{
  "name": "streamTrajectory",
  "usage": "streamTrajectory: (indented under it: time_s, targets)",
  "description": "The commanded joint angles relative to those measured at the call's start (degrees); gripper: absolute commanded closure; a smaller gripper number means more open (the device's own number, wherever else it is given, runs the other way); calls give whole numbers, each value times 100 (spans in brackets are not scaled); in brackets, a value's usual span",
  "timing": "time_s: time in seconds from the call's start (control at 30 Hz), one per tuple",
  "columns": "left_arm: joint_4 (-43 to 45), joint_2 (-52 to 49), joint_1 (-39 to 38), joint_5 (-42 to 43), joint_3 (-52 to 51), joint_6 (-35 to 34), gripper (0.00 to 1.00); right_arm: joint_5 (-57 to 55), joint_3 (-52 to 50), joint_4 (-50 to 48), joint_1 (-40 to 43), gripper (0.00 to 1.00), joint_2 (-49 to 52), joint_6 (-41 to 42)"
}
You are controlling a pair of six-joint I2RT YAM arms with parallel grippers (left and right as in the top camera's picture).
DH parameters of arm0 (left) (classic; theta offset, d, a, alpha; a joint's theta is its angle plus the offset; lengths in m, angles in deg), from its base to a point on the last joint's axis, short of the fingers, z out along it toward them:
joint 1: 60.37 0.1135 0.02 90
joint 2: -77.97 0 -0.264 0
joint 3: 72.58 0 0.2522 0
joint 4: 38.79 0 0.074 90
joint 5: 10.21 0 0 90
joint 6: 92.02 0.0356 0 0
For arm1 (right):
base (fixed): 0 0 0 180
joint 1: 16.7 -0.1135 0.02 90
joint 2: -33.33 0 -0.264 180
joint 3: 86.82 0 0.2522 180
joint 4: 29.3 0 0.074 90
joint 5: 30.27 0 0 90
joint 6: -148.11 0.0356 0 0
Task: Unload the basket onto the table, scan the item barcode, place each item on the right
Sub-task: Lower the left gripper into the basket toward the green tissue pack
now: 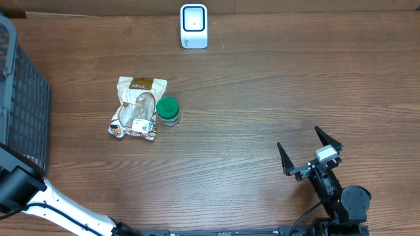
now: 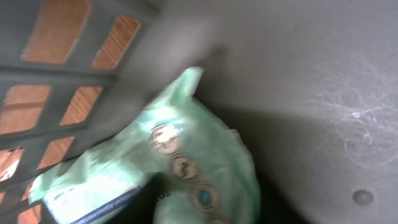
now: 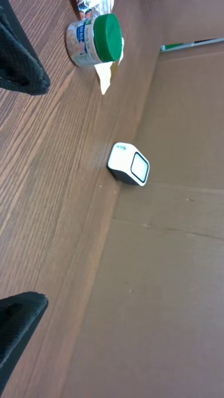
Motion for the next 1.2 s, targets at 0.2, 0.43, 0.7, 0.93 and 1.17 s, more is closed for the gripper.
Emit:
streamTrajectory:
  time_s: [0.2,0.43,0.7,0.93,1.17]
  targets:
    - [-437,-411,-57,9,-7,96,96,7,-61,-11,-7,0,-35,26]
    - [-1128,-376,-313,146,756,-31,96,9,-61,-13,-7,0,-35,26]
    - [-2262,-315,-588,481,2284,-680,96,7,-61,-11,-7,0,-35,26]
    - [-2938,-273,-785,929,3224,-804,96,9,-61,-11,-7,0,-35,26]
    - [-3600,-271,-868,1047,4214,-1526,96,9,-61,-11,-7,0,-35,26]
